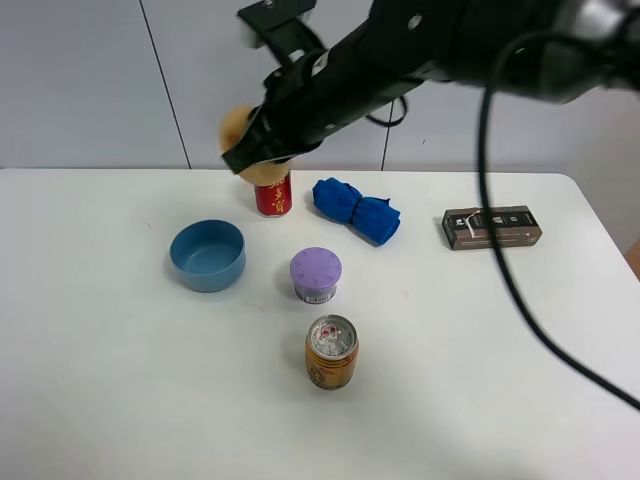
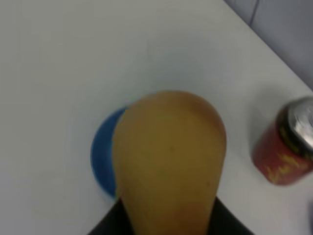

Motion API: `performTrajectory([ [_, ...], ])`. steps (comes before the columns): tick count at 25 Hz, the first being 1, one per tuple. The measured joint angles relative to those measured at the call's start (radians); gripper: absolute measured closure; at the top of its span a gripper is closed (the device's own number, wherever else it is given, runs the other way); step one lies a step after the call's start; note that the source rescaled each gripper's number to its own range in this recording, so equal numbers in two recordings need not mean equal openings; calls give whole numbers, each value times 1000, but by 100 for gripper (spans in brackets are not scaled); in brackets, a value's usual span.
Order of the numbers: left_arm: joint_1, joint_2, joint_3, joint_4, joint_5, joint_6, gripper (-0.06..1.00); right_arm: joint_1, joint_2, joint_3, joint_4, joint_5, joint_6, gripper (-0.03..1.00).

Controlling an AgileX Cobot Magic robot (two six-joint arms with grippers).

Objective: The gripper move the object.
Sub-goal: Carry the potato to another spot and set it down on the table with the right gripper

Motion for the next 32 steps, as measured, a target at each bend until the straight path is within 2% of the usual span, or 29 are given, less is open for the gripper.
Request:
performTrajectory([
  [3, 0, 0, 0, 0, 0, 0, -6, 35, 99, 0, 1, -163, -5, 91],
  [5, 0, 0, 0, 0, 0, 0, -6, 43, 155, 0, 1, -237, -5, 91],
  [15, 0, 0, 0, 0, 0, 0, -6, 120, 309, -7, 1, -442, -11, 93],
  [22, 0, 0, 0, 0, 0, 0, -6, 134, 349, -64, 1, -476, -12, 96],
  [32, 0, 0, 0, 0, 0, 0, -6, 134, 351, -67, 1, -467, -12, 96],
])
